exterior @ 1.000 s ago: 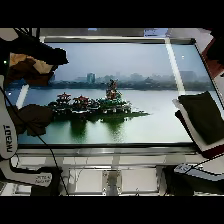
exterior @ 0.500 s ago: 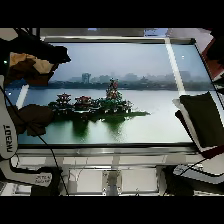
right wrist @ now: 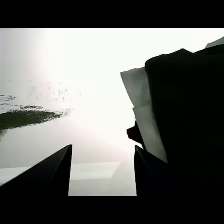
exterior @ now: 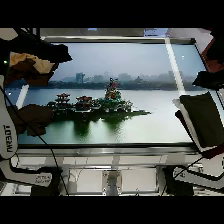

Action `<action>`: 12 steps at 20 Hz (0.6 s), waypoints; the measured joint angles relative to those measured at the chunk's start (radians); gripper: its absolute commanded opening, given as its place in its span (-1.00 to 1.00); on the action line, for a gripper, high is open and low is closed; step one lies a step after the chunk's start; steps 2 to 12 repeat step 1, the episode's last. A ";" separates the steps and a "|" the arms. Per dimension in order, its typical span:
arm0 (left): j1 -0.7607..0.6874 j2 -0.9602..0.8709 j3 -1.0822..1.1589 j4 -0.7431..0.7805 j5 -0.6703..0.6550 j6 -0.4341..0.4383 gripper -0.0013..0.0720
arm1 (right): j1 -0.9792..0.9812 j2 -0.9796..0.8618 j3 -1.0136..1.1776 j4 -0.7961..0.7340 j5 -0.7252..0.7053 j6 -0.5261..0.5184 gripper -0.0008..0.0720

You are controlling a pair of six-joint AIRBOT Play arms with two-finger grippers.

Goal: Fold the shirts.

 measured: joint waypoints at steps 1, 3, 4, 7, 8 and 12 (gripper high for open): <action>0.000 0.000 0.000 0.000 -0.001 0.000 -0.60 | 0.007 0.000 0.000 -0.013 -0.001 -0.001 0.25; 0.000 0.000 0.000 0.000 -0.001 0.000 -0.60 | 0.007 0.000 0.000 -0.013 -0.001 -0.001 0.25; 0.000 0.000 0.000 0.000 -0.001 0.000 -0.60 | 0.007 0.000 0.000 -0.013 -0.001 -0.001 0.25; 0.000 0.000 0.000 0.000 -0.001 0.000 -0.60 | 0.007 0.000 0.000 -0.013 -0.001 -0.001 0.25; 0.000 0.000 0.000 0.000 -0.001 0.000 -0.60 | 0.007 0.000 0.000 -0.013 -0.001 -0.001 0.25; 0.000 0.000 0.000 0.000 -0.001 0.000 -0.60 | 0.007 0.000 0.000 -0.013 -0.001 -0.001 0.25</action>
